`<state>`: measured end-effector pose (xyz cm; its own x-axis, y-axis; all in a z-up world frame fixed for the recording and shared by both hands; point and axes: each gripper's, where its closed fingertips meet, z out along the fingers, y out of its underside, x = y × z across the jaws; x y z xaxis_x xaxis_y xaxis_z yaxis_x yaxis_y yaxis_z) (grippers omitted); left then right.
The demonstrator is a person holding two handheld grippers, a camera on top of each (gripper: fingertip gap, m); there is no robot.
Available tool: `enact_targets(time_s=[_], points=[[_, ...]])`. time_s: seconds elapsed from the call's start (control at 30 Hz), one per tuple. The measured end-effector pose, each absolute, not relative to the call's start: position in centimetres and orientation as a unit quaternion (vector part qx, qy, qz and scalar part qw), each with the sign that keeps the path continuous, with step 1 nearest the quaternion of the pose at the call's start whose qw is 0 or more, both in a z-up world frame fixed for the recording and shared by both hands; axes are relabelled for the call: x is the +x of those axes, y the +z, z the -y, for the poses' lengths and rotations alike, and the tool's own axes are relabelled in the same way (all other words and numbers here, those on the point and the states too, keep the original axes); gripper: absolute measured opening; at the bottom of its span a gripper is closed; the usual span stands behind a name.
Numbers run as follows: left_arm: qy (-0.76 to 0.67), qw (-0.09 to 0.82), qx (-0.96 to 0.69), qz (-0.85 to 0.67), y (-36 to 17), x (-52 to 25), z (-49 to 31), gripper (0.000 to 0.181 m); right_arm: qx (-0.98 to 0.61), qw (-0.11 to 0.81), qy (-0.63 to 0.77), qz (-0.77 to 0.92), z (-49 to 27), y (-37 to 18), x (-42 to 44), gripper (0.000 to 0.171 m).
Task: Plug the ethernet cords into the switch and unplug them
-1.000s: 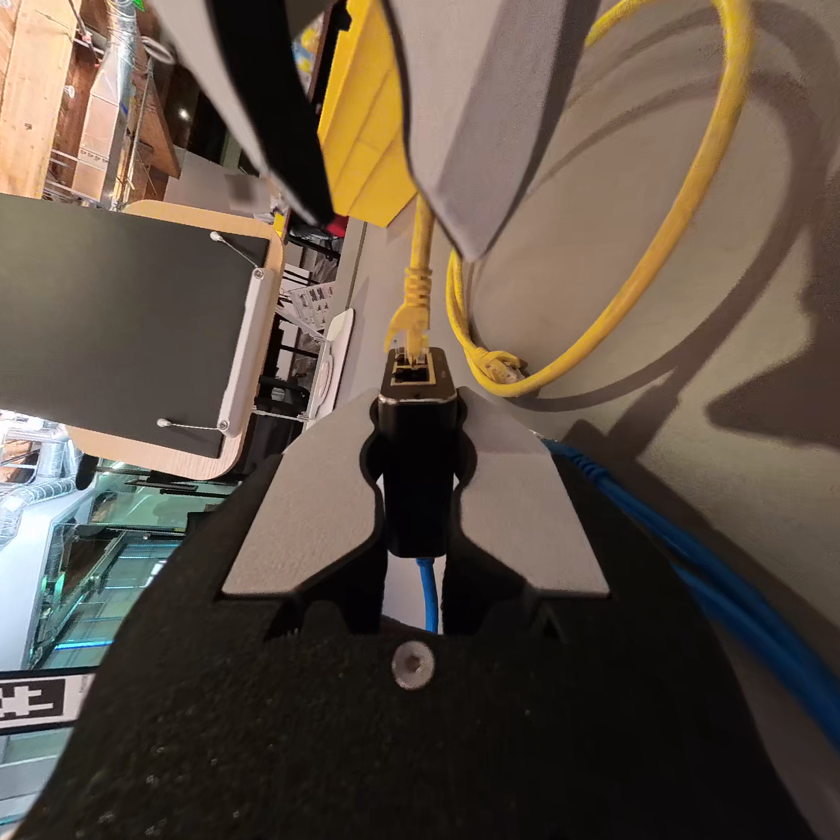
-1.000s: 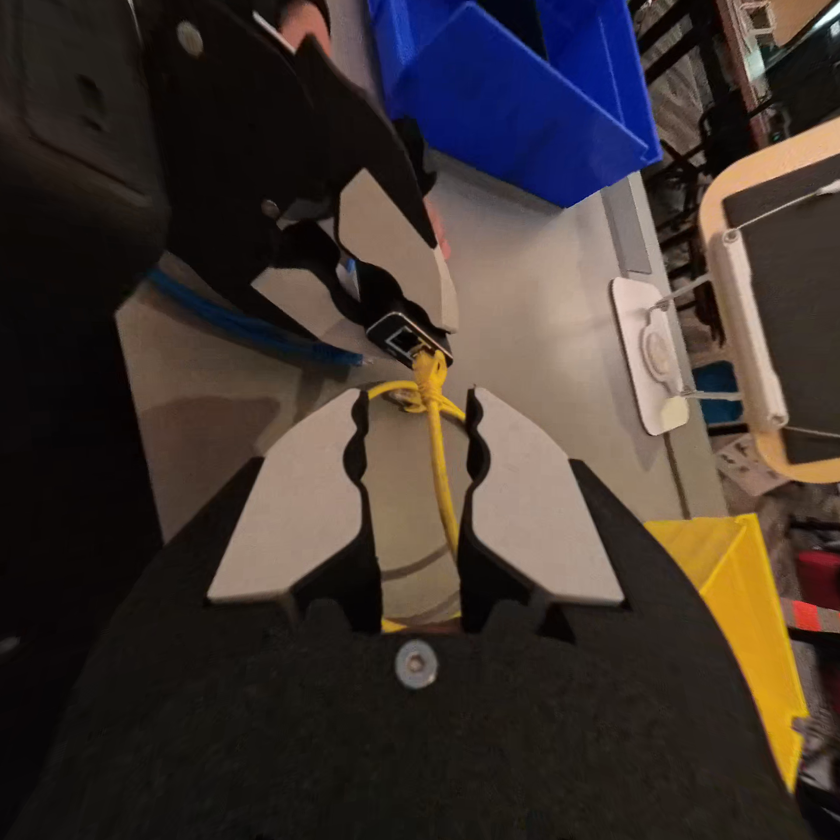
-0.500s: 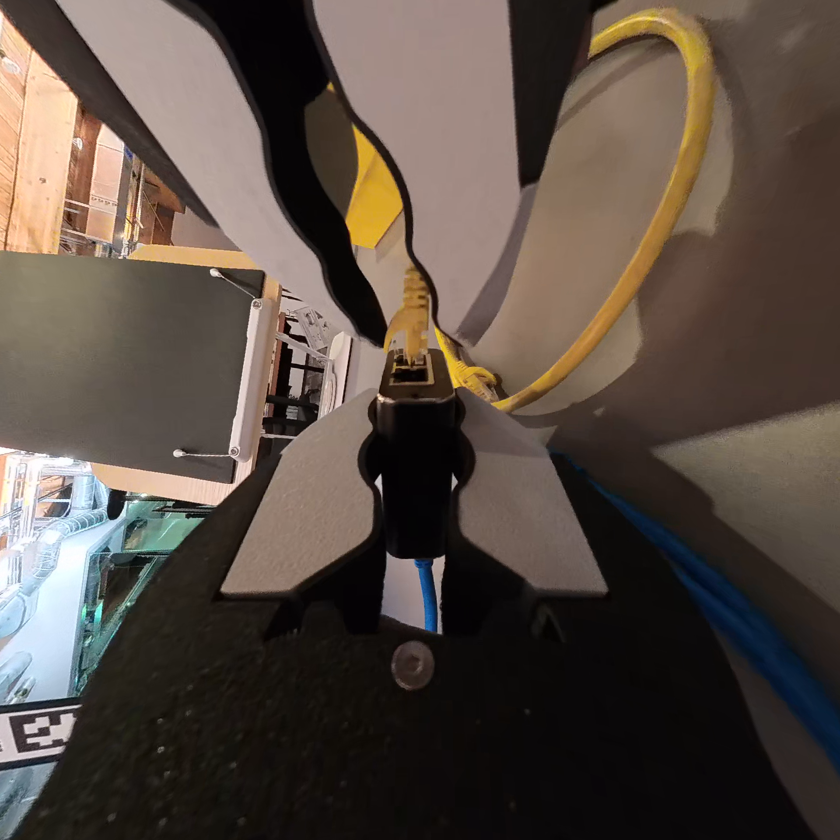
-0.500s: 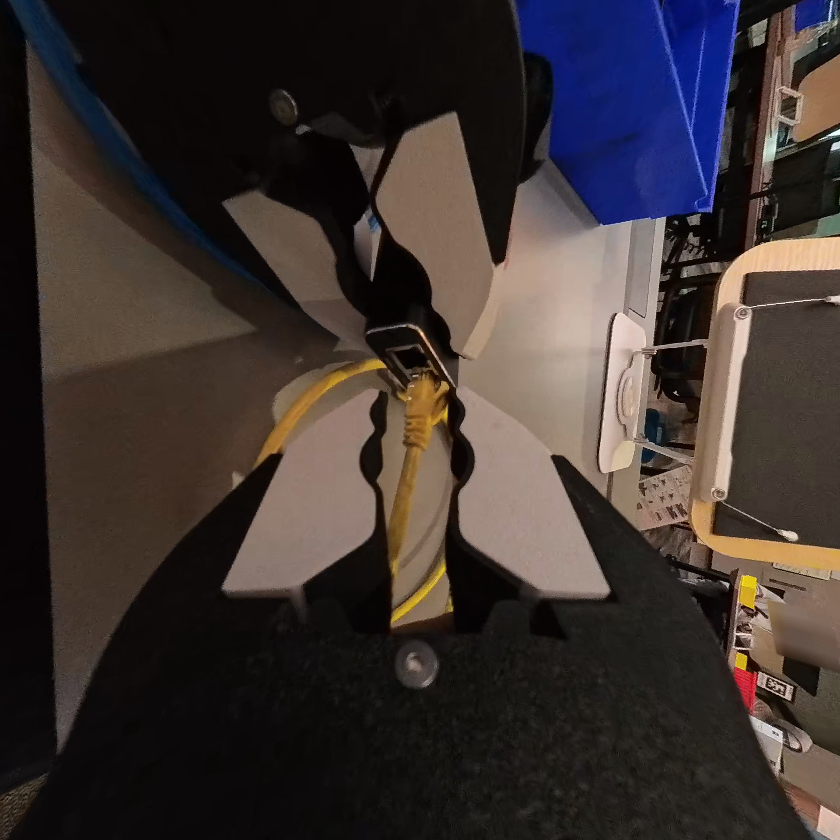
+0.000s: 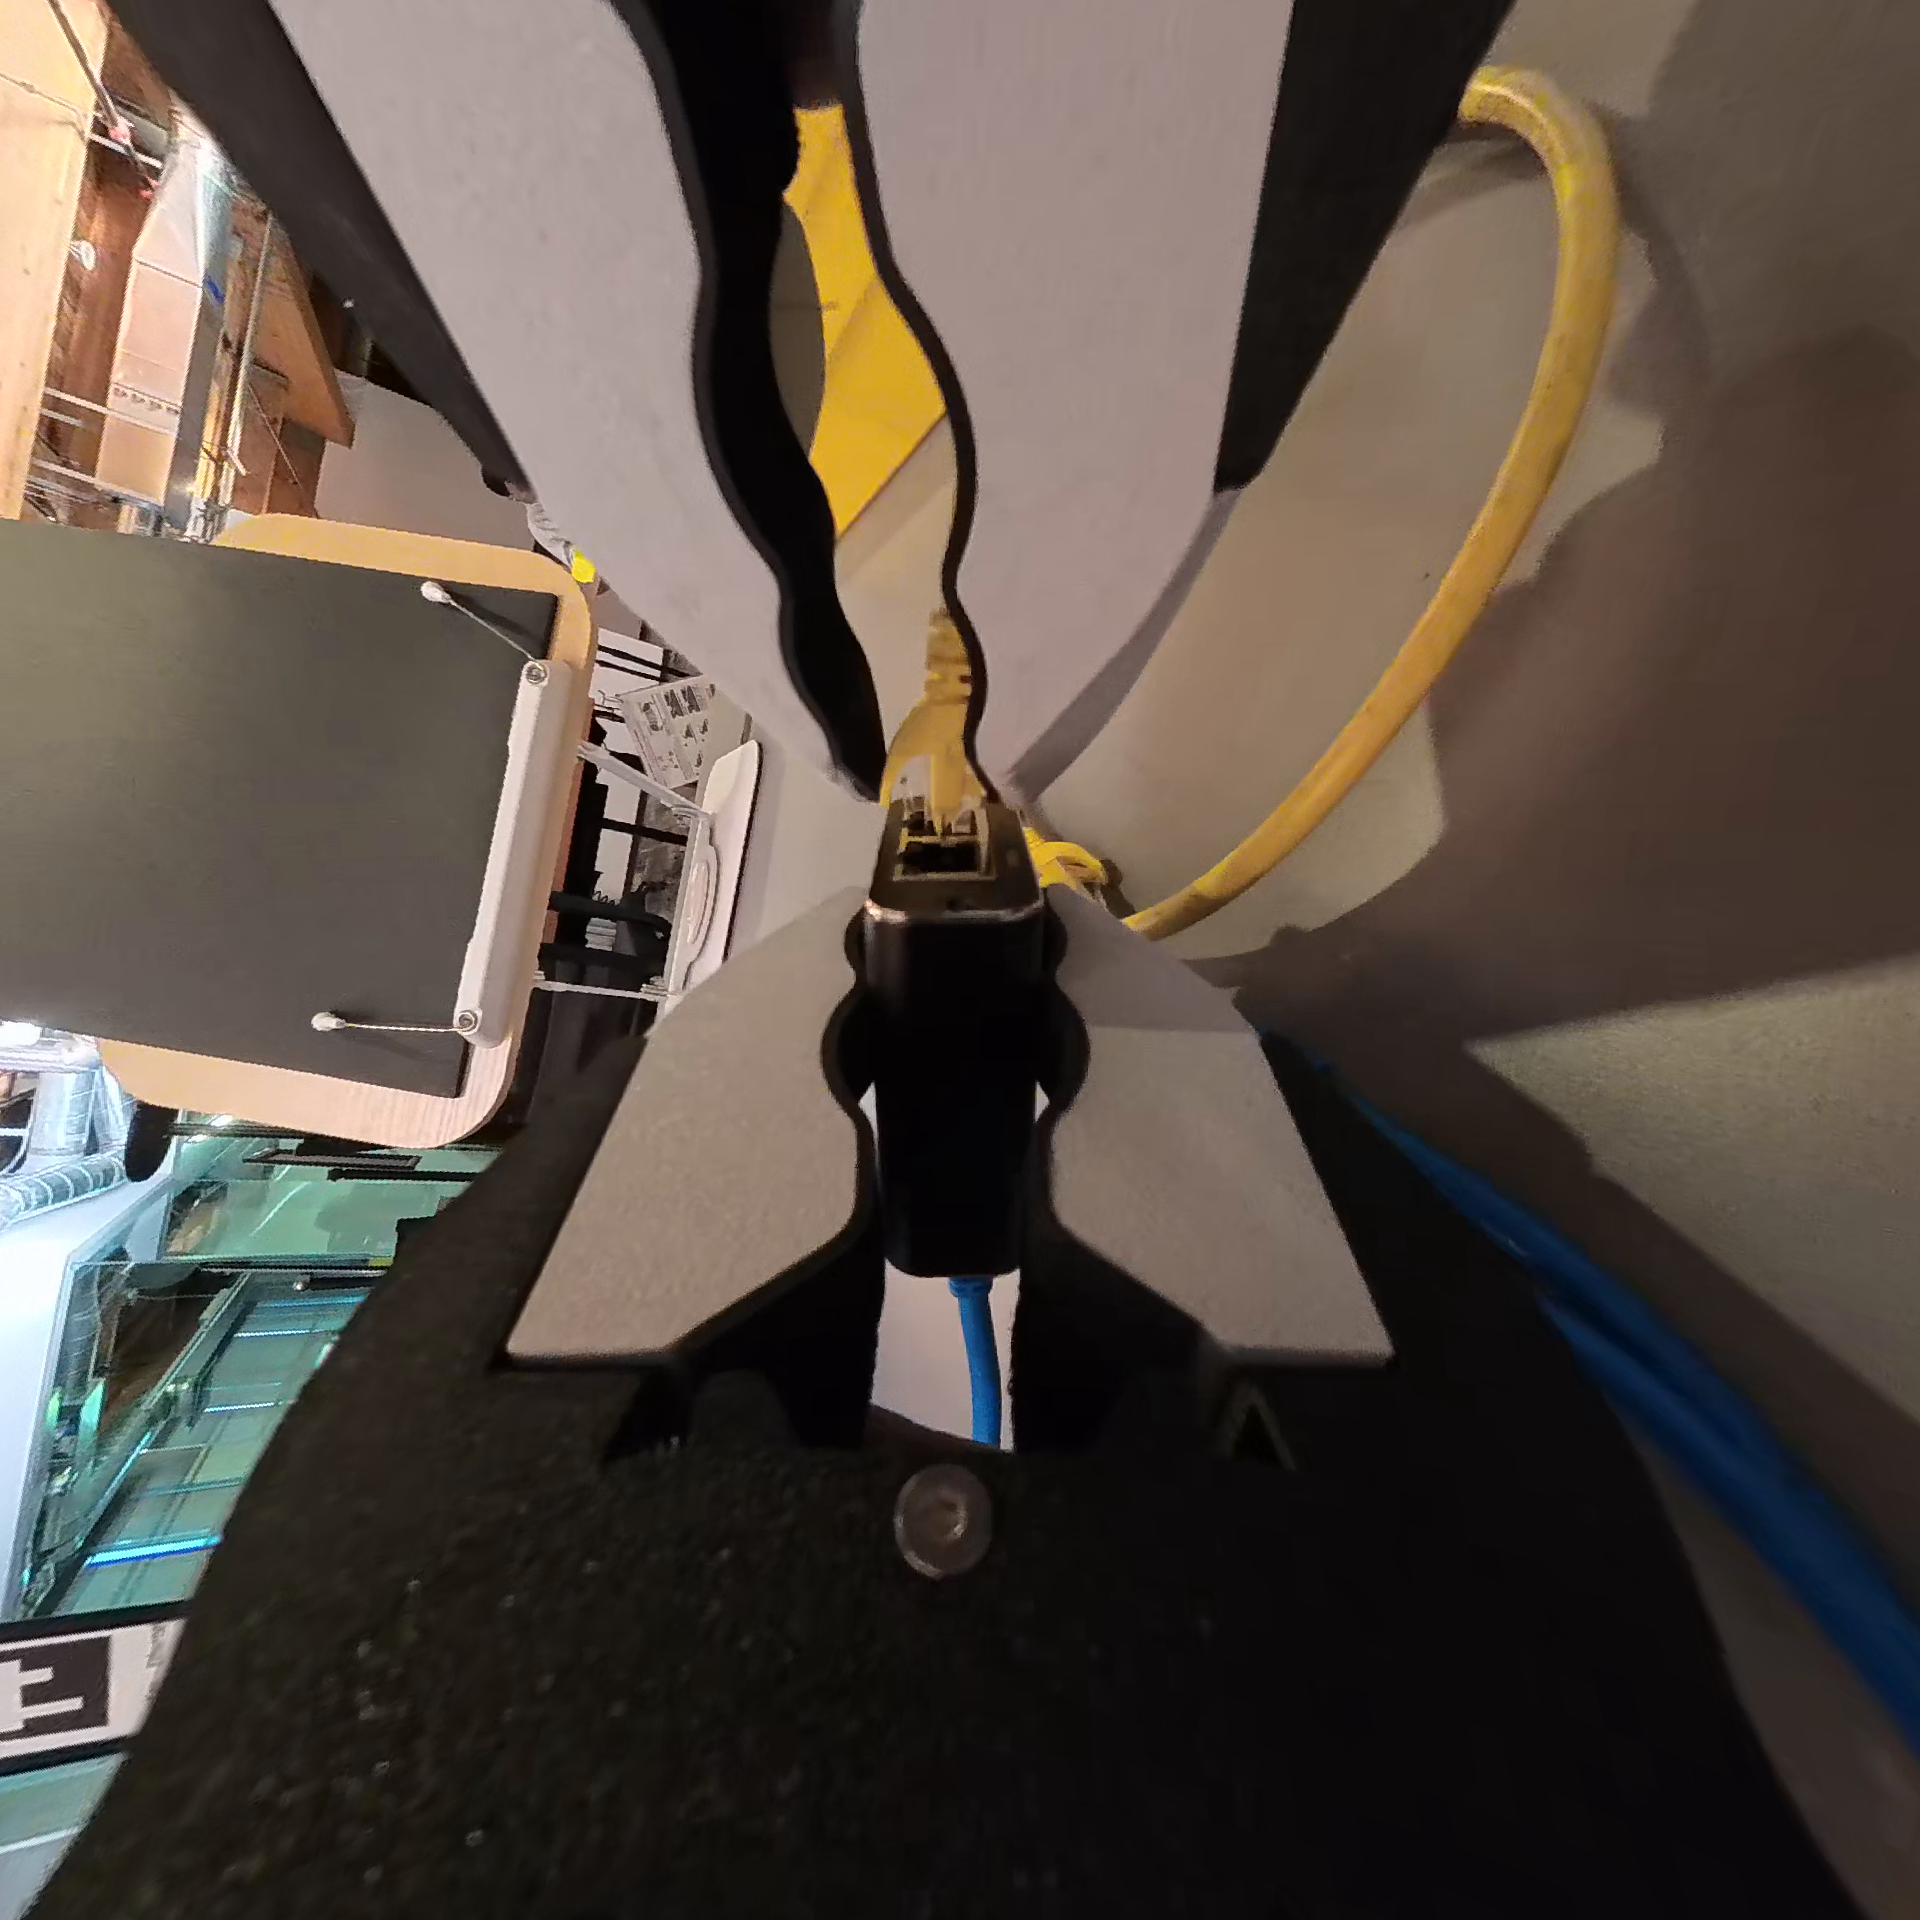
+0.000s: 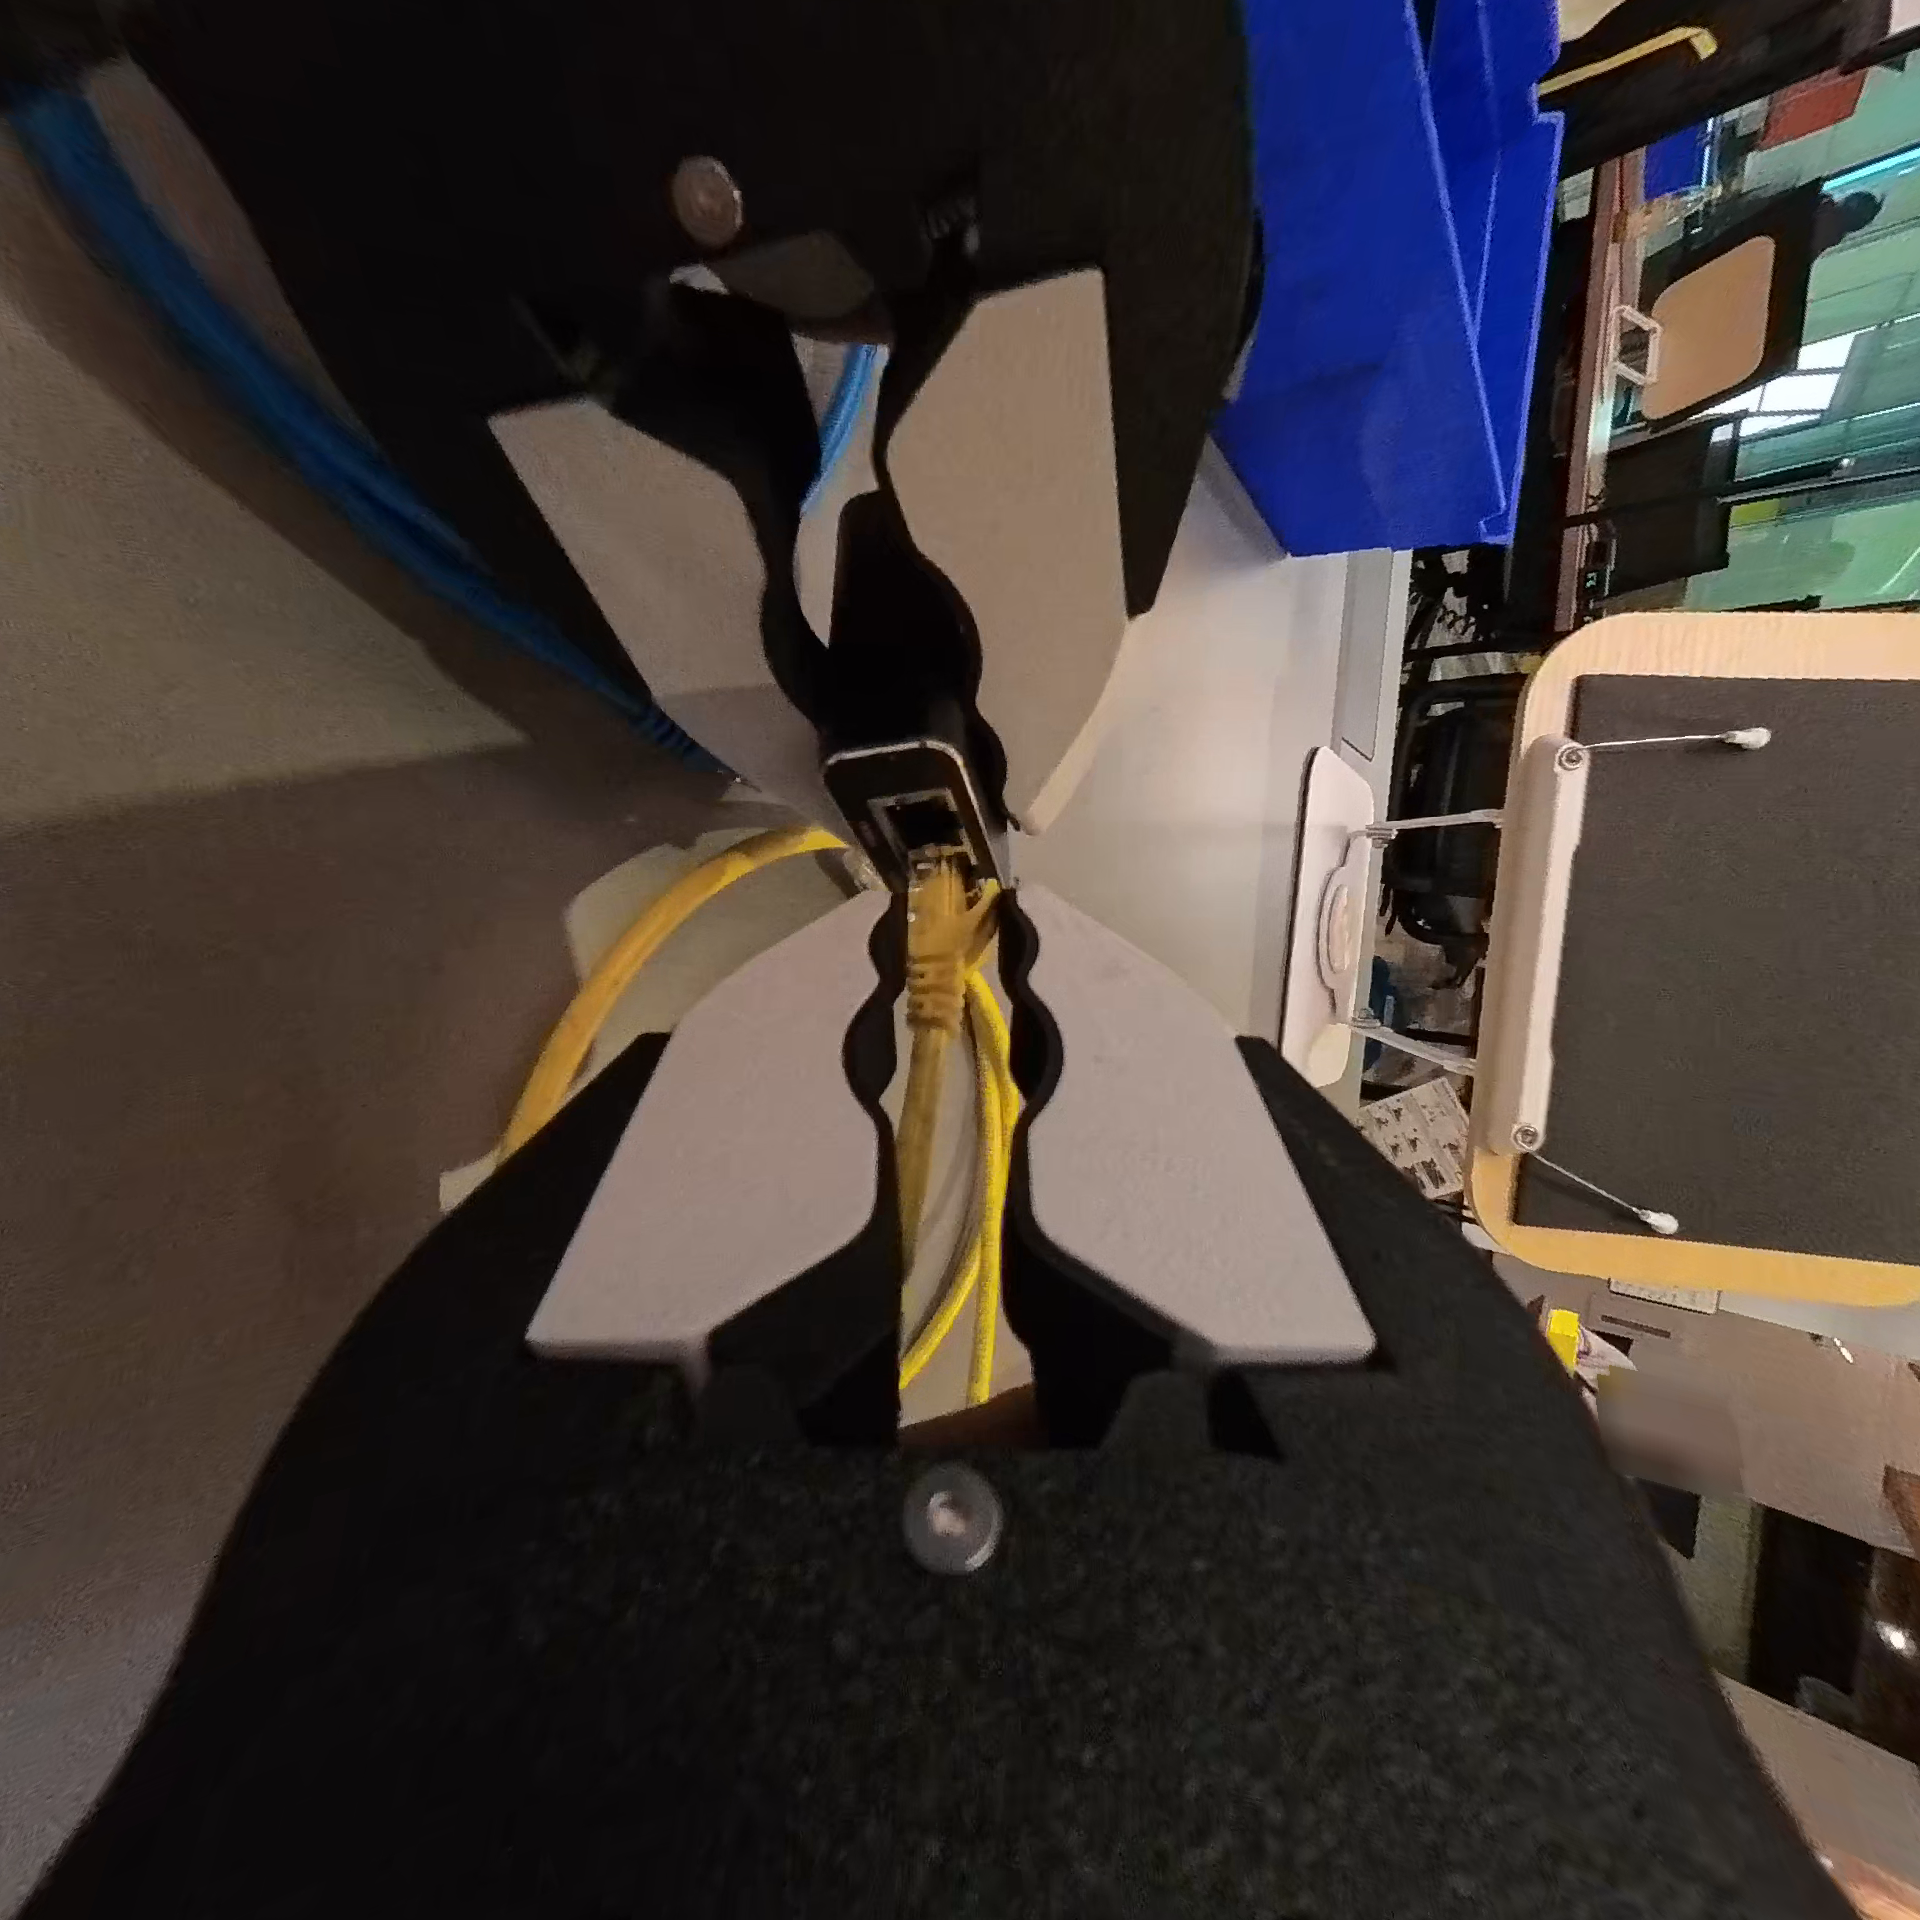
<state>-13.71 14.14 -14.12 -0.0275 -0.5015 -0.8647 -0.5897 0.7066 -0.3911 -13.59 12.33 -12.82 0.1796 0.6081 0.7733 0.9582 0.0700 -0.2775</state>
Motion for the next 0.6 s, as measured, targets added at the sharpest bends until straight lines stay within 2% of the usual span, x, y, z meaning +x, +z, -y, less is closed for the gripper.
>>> enact_targets(time_s=[0.6], points=[[0.005,0.563,-0.4,-0.724,-14.51,-13.54,-13.82,0.027,-0.66,0.398,-0.193,0.607,-11.61,-12.9,-13.3,0.012]])
